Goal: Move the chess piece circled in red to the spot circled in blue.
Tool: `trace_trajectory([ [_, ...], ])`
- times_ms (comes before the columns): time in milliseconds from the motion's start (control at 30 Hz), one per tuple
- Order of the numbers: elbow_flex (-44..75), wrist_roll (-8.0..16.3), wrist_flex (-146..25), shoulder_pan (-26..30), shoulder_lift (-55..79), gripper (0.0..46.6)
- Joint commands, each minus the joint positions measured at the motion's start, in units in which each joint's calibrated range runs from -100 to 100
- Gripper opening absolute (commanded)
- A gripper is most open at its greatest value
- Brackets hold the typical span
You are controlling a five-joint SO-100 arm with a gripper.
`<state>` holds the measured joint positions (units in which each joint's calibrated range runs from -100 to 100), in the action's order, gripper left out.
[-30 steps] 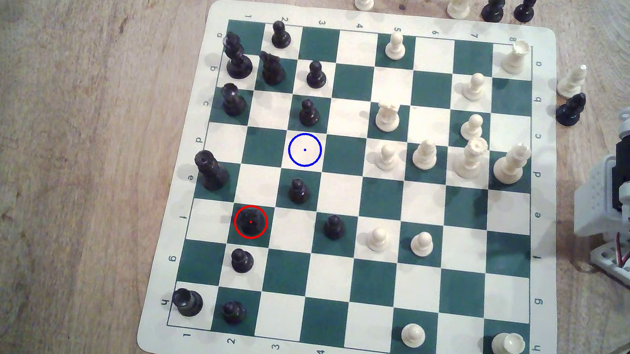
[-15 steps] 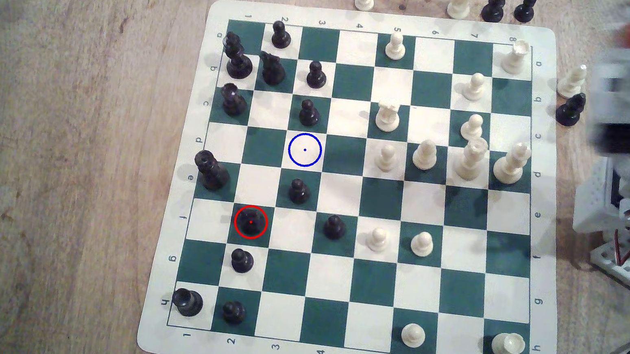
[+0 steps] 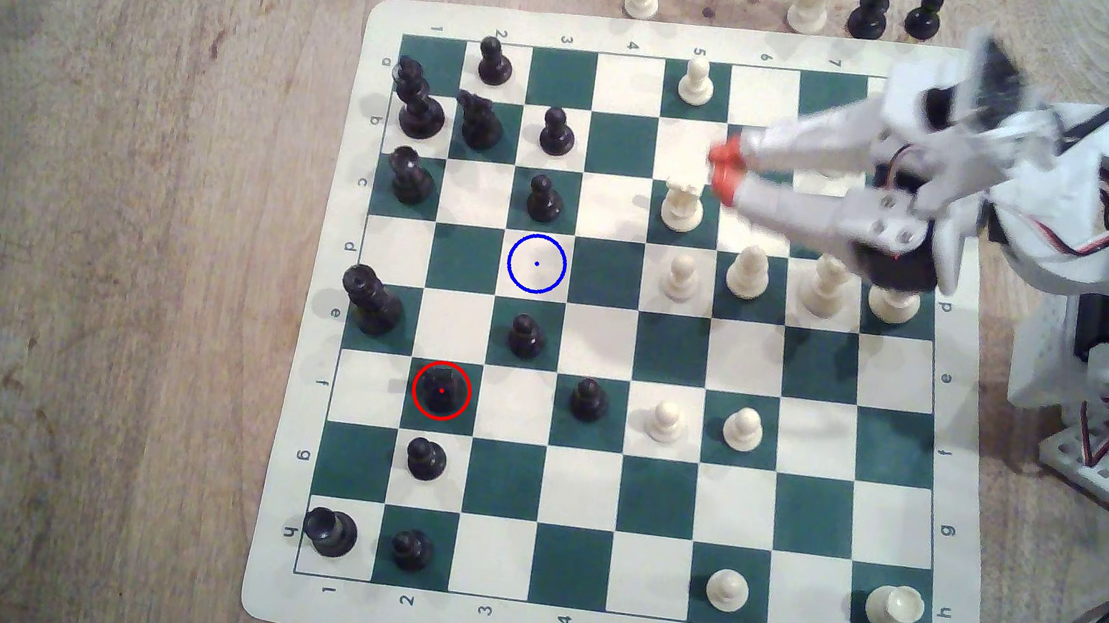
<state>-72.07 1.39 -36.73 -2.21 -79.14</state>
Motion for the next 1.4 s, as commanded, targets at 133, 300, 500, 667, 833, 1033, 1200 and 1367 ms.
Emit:
trace_trajectory([
  [133,22.84,4.84,-1.60,3.27,24.55,10.3],
  [300,26.56,4.59,-0.37,8.90,38.81,10.5],
  [500,27.83,3.86,7.41,10.15,50.44,10.3],
  [667,27.29,1.95,14.29,10.15,56.22,10.5],
  [833,28.47,1.95,18.72,9.68,61.06,10.8],
  [1033,42.61,2.98,11.51,8.67,71.07,11.5],
  [1200,49.68,3.27,8.72,9.53,75.66,12.6],
  [1367,53.13,2.93,9.30,9.60,78.88,12.7],
])
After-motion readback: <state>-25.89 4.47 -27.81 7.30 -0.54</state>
